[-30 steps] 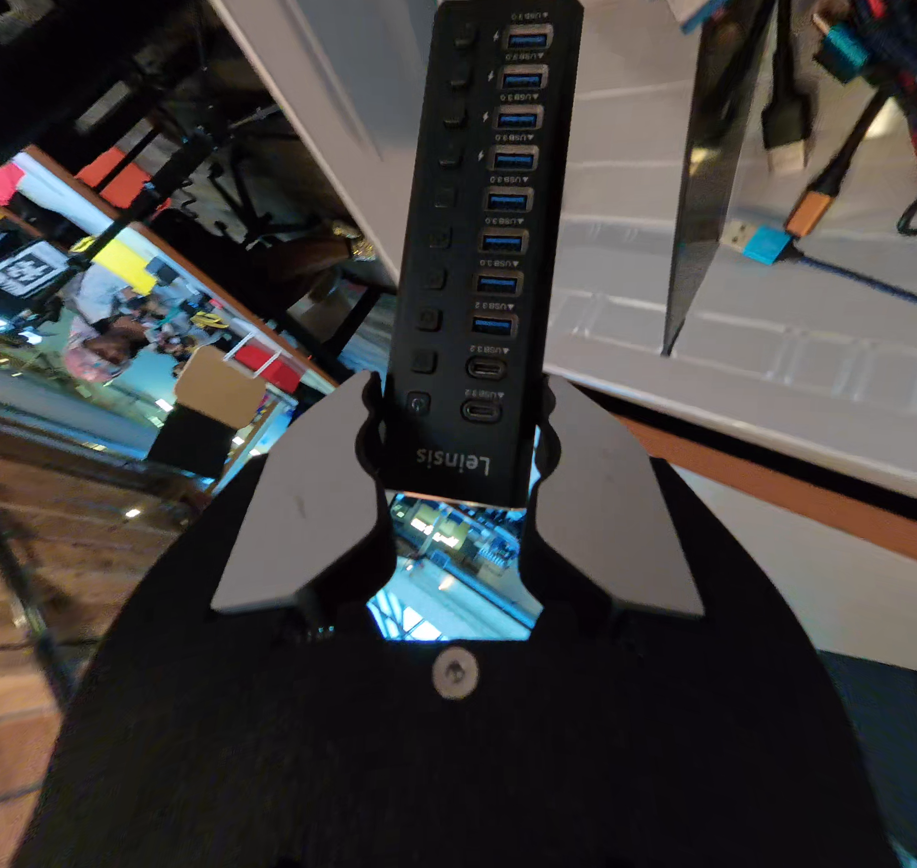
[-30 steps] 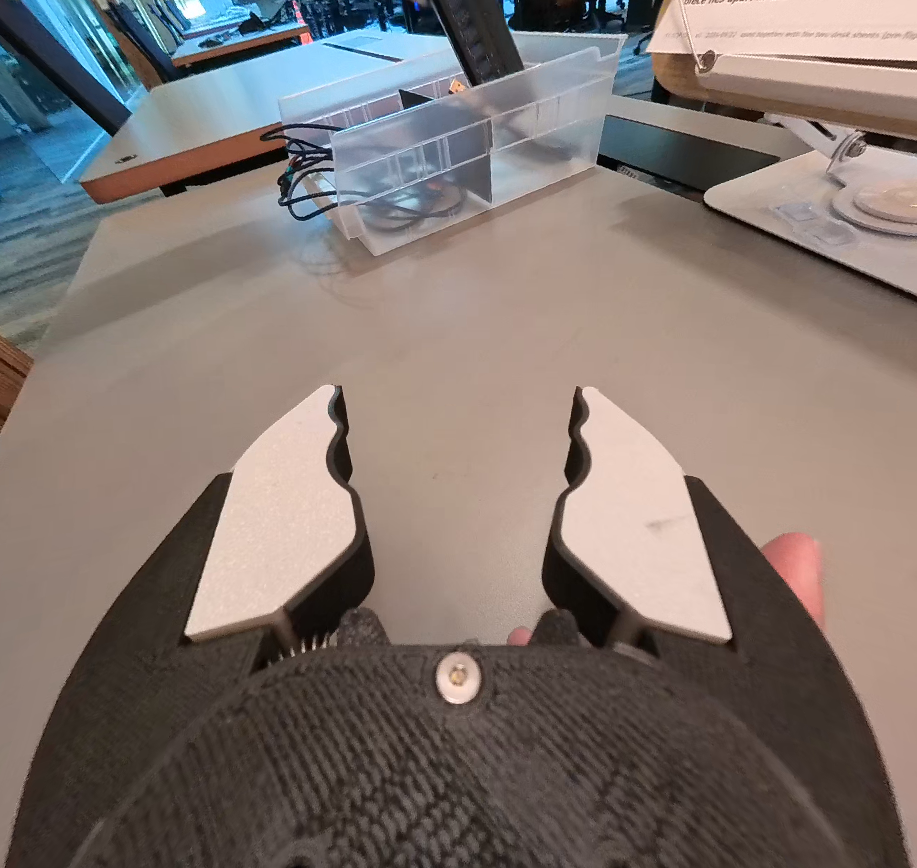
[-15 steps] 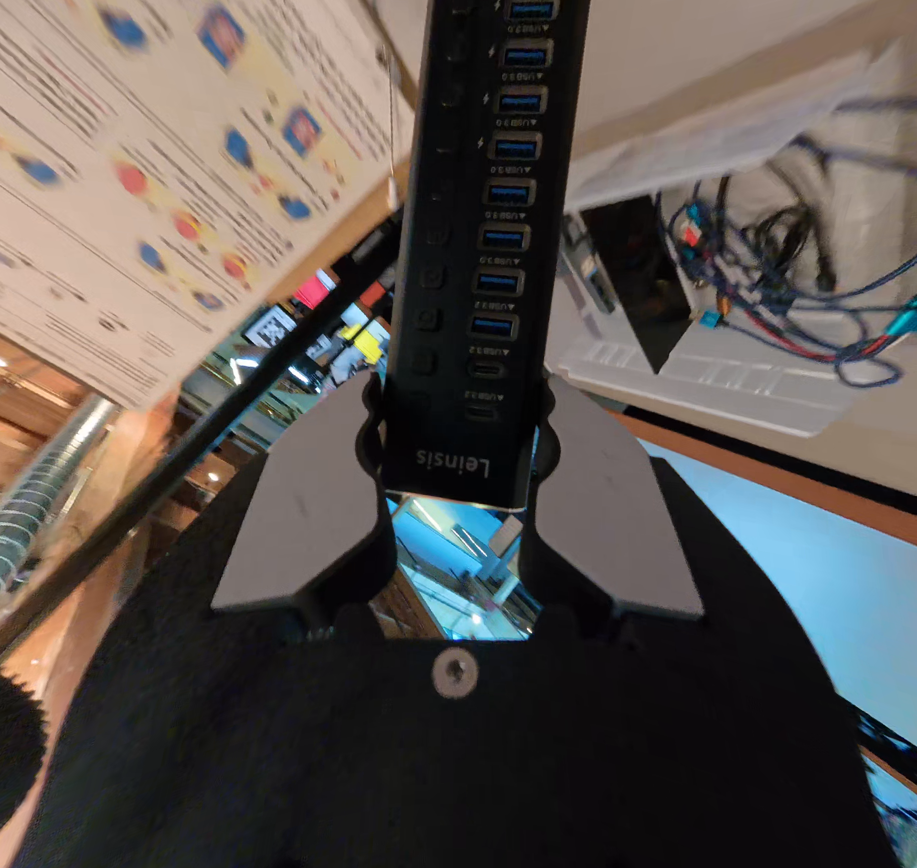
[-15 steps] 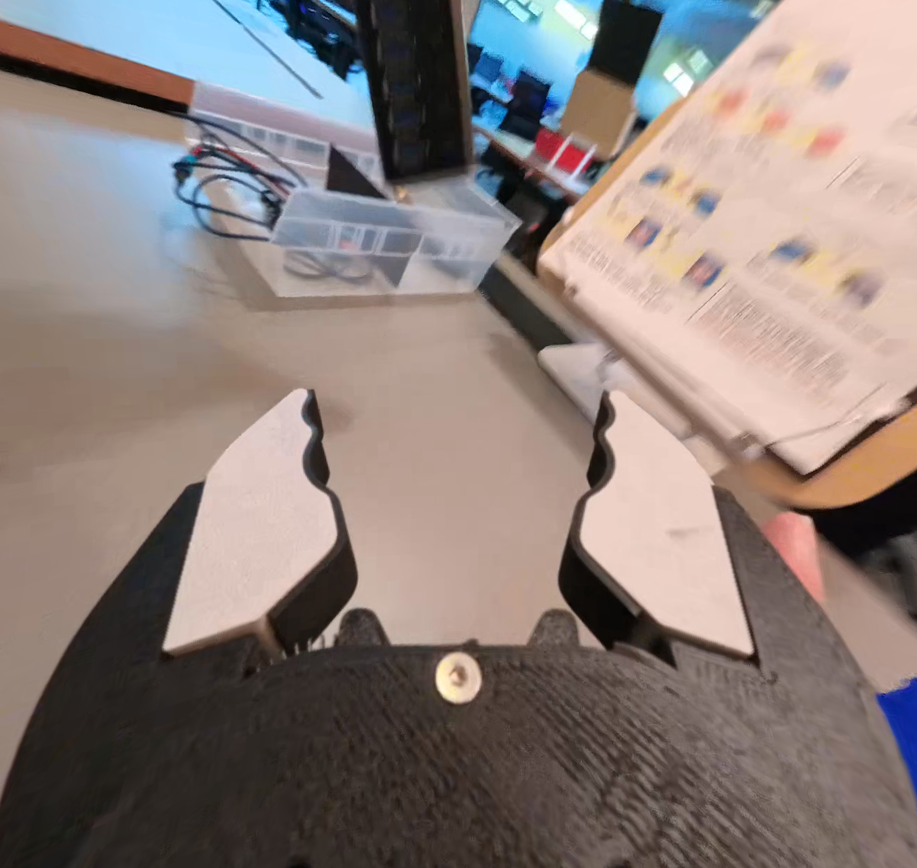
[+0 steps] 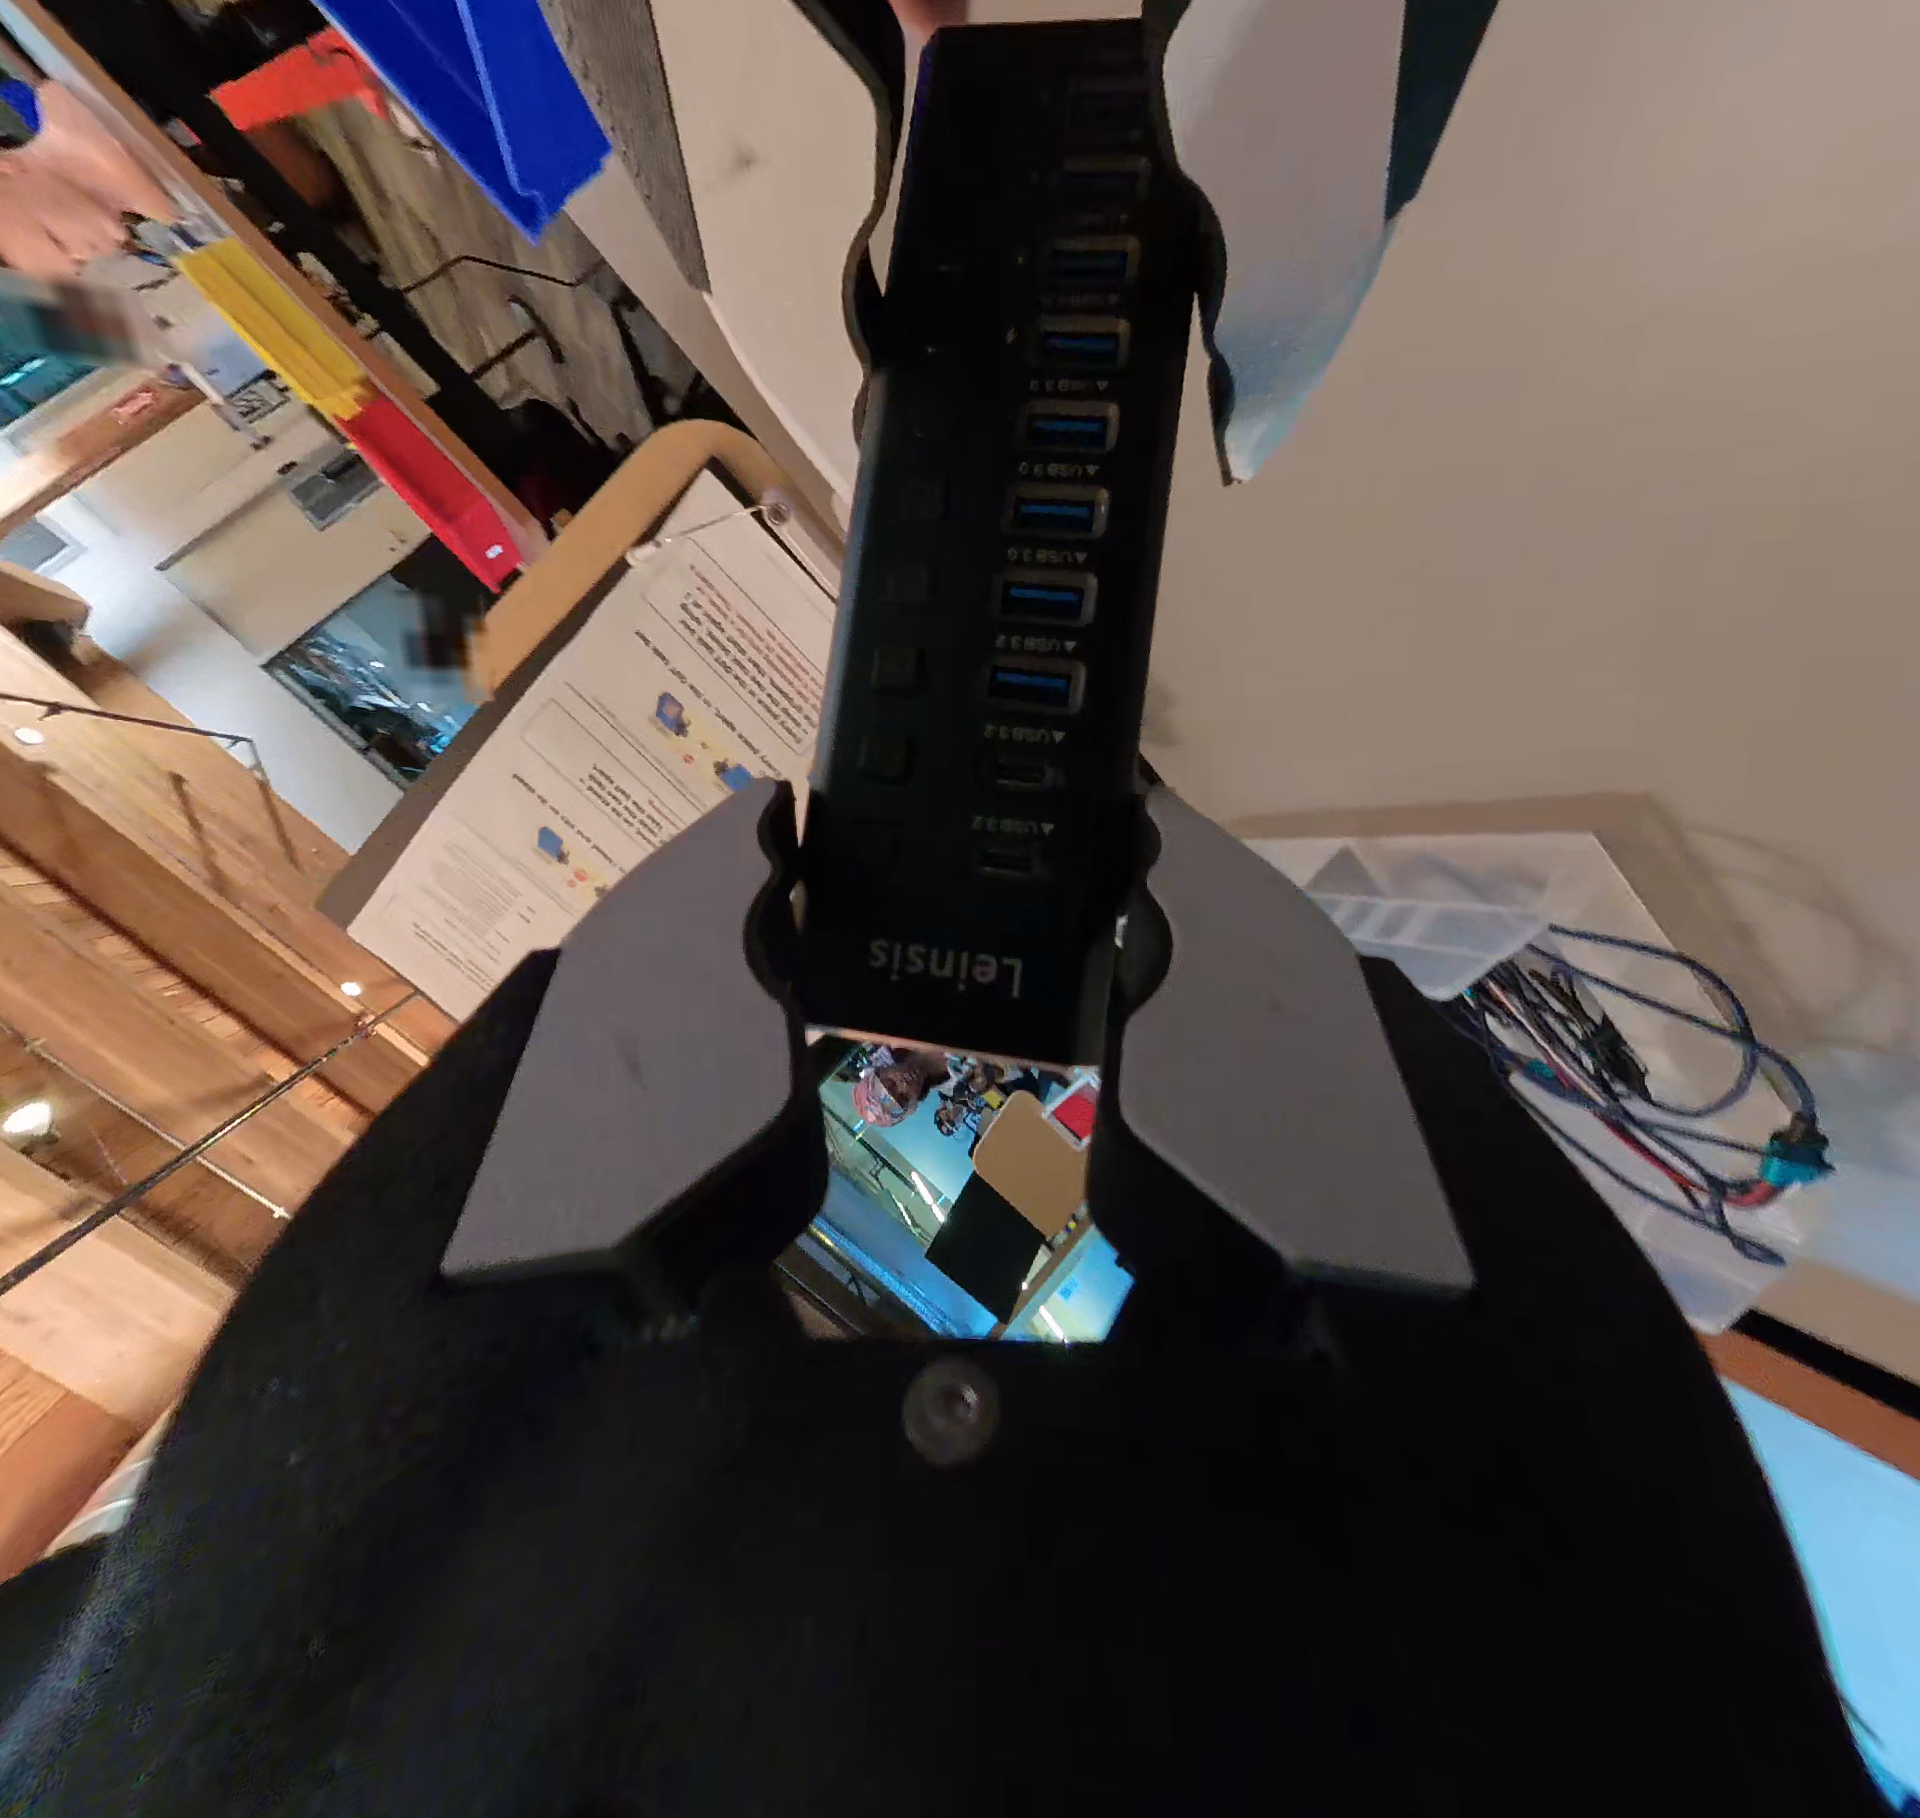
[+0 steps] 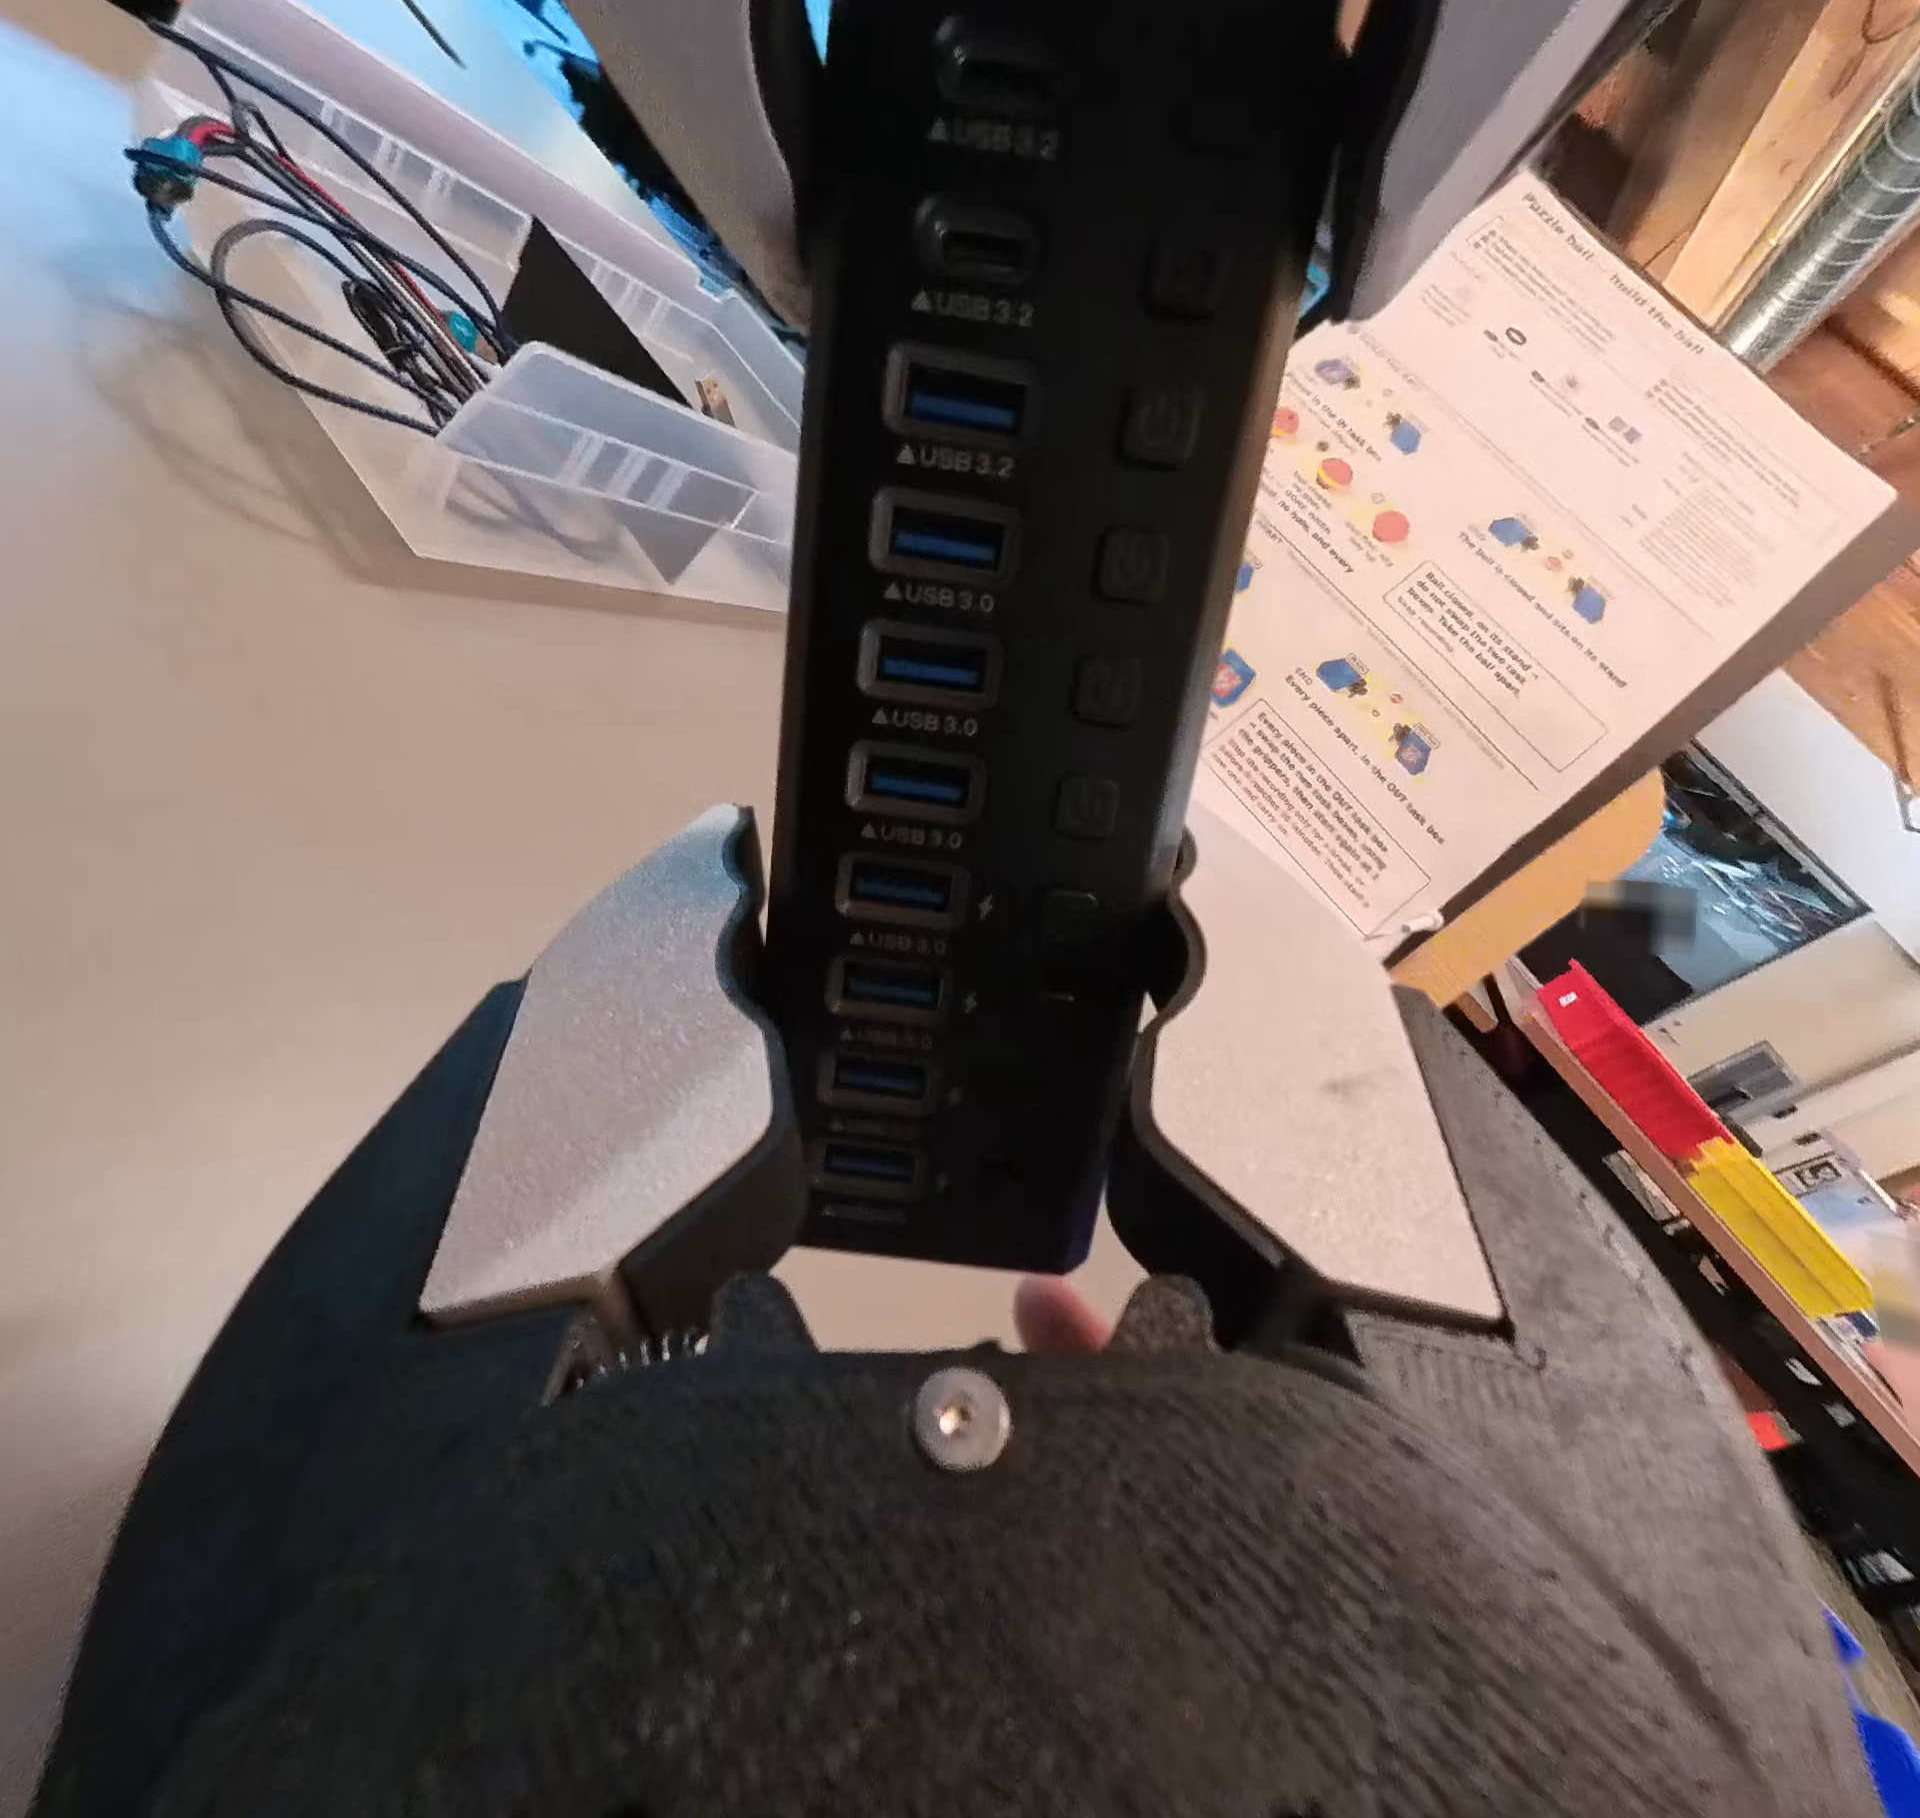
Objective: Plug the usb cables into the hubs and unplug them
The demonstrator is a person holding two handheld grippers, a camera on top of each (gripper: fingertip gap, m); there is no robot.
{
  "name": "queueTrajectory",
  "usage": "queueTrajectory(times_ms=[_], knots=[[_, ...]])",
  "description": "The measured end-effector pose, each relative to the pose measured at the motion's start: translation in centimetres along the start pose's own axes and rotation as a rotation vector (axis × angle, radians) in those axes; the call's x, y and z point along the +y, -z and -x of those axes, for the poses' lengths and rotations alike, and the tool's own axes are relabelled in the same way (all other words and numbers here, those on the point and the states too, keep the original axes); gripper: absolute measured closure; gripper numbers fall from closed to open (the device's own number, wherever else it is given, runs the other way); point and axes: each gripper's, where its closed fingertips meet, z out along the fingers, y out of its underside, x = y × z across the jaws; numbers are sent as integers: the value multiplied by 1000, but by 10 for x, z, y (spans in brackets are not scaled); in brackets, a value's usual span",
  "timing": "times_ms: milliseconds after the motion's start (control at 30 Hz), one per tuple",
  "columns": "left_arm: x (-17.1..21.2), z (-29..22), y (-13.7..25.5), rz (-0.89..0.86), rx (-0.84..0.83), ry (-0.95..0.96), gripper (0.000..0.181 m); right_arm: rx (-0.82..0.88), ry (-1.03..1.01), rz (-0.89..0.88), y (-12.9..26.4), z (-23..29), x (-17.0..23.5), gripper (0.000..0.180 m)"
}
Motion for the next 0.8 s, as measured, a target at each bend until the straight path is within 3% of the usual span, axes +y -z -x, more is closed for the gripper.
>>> queueTrajectory(times_ms=[33, 167, 267, 367, 467, 600, 700, 800], knots=[[-2, 0, -1, -10, -14, 20, 122, -7, 10, 5, 2, 0, 2, 107], [-10, 14, 8, -130, -174, 246, 113, 21, -48, 20, 12, -8, 10, 107], [2, 28, 30, -277, -254, 759, 106, 74, -122, 24, 21, -21, 17, 107], [-4, 20, 41, -609, -146, 1382, 103, 122, -100, 27, 27, -29, 16, 107], [-24, 1, 25, -865, 41, 1751, 97, 121, -114, -34, 30, -20, 0, 107], [-27, -3, 5, -1200, 157, 2096, 106, 119, -127, -78, 33, -6, -12, 108], [-29, -12, -14, -1363, 314, 2197, 124, 117, -180, -89, 38, -8, -8, 108], [-42, -16, -29, -1482, 452, 2260, 115, 93, -179, -119, 43, -6, -13, 108]])
